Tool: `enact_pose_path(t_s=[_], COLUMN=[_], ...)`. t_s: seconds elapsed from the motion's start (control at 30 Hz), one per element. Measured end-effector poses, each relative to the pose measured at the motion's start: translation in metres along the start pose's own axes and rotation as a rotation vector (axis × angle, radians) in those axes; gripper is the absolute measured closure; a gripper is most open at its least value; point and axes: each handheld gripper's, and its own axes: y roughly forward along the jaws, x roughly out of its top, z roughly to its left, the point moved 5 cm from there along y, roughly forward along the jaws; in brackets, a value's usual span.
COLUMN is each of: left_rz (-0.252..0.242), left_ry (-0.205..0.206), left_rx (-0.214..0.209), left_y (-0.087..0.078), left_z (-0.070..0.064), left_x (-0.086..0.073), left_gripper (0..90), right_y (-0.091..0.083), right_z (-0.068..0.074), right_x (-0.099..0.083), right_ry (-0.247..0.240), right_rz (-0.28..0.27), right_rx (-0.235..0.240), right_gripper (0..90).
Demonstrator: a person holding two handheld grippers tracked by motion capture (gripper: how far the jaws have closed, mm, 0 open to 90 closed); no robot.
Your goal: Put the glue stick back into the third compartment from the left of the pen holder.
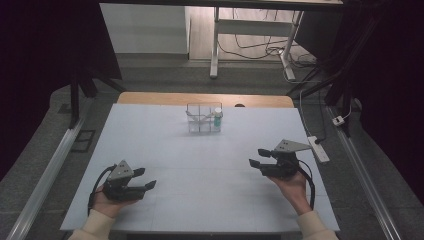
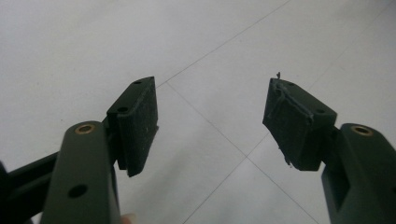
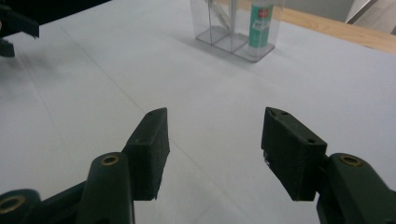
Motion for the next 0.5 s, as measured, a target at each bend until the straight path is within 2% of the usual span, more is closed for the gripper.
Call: enact_pose_path(t_s=[0.27,0.5], left_rz=[-0.002,-0.004], left_ry=[-0.001,-0.003], left_rx=[0.001,0.001], left_y=[0.0,0.0], left_z=[0.0,0.0], left_x=[0.001,0.002], left_gripper=[35.5,35.5], right_y=[-0.009,-0.012], right_z=[0.001,0.0], right_x=[-0.019,-0.022], right_ry=[-0.003,-0.005], right_rz=[0.013,0.006], right_rx=[0.012,0.012], right_gripper=[40.2,39.9])
